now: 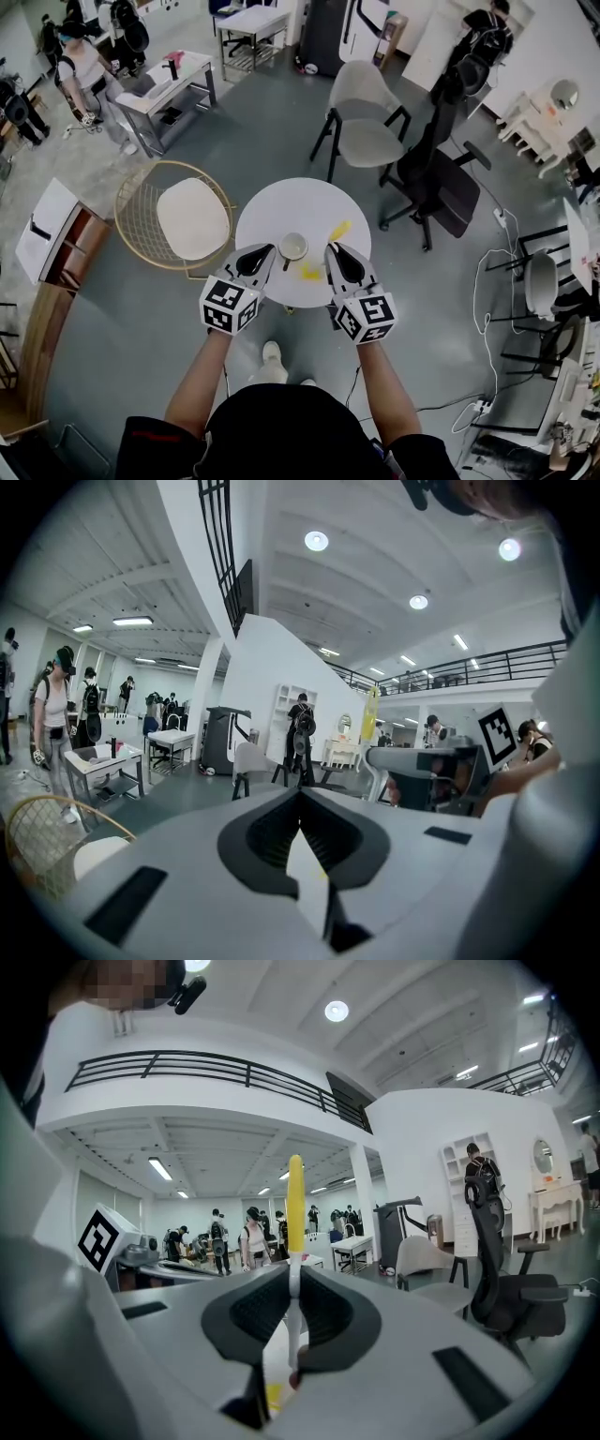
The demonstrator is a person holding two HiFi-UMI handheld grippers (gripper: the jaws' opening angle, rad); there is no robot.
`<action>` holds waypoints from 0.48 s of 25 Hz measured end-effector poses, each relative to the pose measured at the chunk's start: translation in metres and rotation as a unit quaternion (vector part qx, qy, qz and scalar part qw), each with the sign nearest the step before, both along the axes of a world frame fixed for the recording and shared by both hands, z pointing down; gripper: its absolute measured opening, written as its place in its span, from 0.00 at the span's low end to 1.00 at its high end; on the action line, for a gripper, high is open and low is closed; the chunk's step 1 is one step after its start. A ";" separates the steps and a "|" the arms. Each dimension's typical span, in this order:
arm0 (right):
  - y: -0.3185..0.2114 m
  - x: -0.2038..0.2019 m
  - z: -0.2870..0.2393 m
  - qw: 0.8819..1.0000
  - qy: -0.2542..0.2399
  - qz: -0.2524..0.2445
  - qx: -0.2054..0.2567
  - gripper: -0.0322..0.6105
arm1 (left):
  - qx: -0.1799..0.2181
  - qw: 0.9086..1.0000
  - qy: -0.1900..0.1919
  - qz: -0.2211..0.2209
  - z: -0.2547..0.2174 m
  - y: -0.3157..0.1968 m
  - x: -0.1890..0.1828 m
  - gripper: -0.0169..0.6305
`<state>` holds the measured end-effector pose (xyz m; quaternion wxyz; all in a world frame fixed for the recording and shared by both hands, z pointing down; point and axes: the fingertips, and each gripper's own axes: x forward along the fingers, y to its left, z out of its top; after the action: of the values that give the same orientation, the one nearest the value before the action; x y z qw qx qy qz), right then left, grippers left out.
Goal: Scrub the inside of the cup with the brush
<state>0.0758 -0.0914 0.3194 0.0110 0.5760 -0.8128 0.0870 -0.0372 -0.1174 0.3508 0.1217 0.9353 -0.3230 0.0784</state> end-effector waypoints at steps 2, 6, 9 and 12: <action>0.008 0.007 -0.003 1.000 0.001 0.003 0.002 0.12 | 0.007 1.000 -0.001 0.000 -0.004 0.008 0.005 0.05; 0.024 0.020 -0.013 1.000 0.005 0.004 0.012 0.12 | 0.020 1.000 0.008 0.002 -0.019 0.027 0.016 0.05; 0.042 0.029 -0.021 1.000 0.008 0.004 0.017 0.12 | 0.023 1.000 0.016 0.002 -0.030 0.043 0.023 0.05; 0.059 0.035 -0.026 1.000 0.011 0.003 0.020 0.12 | 0.034 0.999 0.016 -0.001 -0.041 0.059 0.028 0.05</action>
<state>0.1111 -0.0328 0.2931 0.0085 0.5797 -0.8122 0.0645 -0.0092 -0.0582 0.3096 0.0953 0.9398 -0.3242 0.0519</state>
